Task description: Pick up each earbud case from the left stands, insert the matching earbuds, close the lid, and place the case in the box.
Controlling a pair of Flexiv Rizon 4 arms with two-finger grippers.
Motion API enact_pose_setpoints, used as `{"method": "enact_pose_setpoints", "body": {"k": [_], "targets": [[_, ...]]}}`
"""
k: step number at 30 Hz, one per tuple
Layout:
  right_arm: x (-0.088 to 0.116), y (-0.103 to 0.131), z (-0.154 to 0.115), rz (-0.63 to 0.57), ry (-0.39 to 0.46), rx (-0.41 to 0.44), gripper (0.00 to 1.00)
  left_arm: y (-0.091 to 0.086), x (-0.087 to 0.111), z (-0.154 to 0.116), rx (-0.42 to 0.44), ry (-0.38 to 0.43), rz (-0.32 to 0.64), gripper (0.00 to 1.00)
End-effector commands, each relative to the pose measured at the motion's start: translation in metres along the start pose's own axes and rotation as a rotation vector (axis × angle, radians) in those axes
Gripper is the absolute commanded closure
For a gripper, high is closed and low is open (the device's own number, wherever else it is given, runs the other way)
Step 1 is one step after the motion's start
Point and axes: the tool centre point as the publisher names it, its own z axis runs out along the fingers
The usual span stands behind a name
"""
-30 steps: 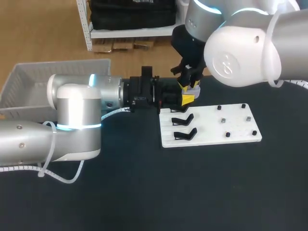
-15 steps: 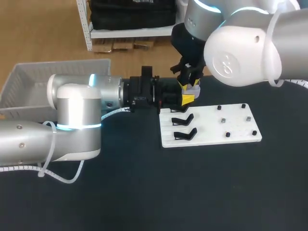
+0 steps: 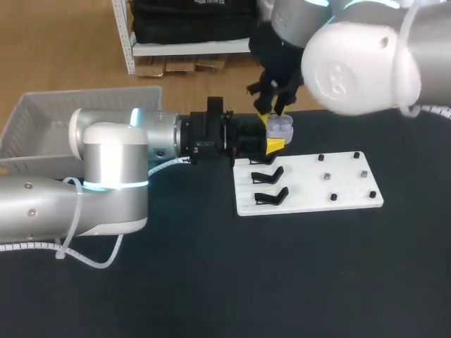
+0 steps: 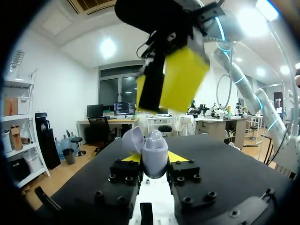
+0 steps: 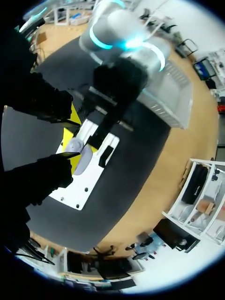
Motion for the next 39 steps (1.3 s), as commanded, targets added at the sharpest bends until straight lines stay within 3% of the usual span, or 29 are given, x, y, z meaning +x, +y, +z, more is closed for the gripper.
{"method": "enact_pose_setpoints", "body": {"k": [1, 6, 11, 19, 30, 39], "targets": [[-0.010, -0.014, -0.014, 0.059, -0.066, -0.044, 0.64, -0.002, 0.001, 0.001, -0.009, -0.005, 0.005, 1.00], [-0.036, -0.040, 0.012, 0.145, -0.126, -0.025, 0.64, -0.002, 0.001, 0.001, -0.009, -0.005, 0.005, 1.00], [-0.045, -0.063, 0.043, 0.218, -0.121, 0.006, 0.68, -0.002, 0.001, 0.001, -0.009, -0.005, 0.005, 1.00], [-0.025, -0.068, 0.059, 0.246, -0.073, 0.024, 0.67, -0.002, 0.001, 0.001, -0.009, -0.005, 0.005, 1.00], [0.000, -0.062, 0.044, 0.254, -0.067, 0.010, 0.65, -0.002, 0.001, 0.001, -0.009, -0.005, 0.005, 1.00], [0.008, -0.058, 0.045, 0.271, -0.061, -0.012, 0.65, -0.002, 0.001, 0.001, -0.009, -0.005, 0.005, 1.00]]}}
